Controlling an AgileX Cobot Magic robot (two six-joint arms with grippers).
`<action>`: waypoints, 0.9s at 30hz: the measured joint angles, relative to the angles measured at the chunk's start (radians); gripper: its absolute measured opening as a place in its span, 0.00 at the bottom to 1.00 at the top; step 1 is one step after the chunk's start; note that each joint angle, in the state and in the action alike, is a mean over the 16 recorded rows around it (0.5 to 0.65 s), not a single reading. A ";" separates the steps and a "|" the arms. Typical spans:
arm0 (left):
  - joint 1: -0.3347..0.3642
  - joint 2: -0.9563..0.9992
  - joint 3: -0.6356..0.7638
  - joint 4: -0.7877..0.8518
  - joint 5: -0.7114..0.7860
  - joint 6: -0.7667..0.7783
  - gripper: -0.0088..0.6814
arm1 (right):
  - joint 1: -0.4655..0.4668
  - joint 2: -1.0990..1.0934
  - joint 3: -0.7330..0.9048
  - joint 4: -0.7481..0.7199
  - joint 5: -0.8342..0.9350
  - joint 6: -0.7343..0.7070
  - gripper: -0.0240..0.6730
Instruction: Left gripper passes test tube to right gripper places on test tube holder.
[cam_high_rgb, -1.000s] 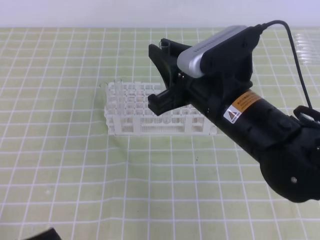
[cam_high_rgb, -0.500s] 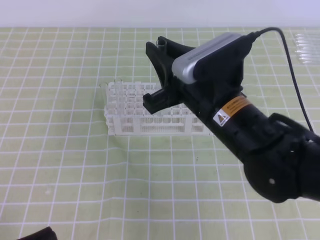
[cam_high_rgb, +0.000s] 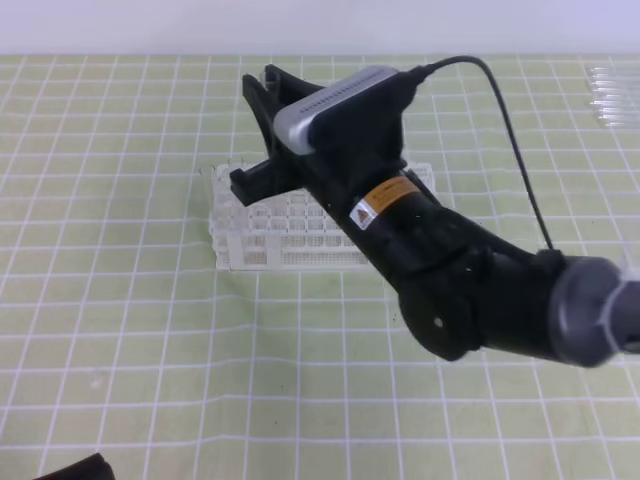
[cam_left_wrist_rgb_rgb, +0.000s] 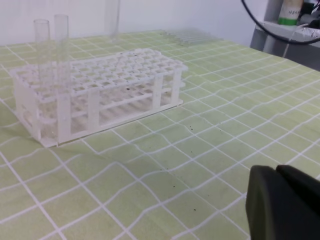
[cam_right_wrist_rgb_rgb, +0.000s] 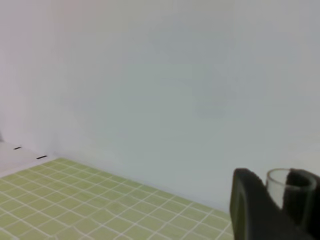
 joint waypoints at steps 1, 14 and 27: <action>0.000 0.000 -0.001 0.000 0.001 0.000 0.01 | 0.000 0.015 -0.014 0.001 0.001 0.000 0.17; 0.000 -0.001 -0.004 -0.001 0.003 0.002 0.01 | -0.015 0.150 -0.127 0.035 0.000 0.000 0.17; 0.000 -0.003 -0.010 -0.002 0.007 0.002 0.01 | -0.019 0.189 -0.153 0.031 -0.005 0.008 0.17</action>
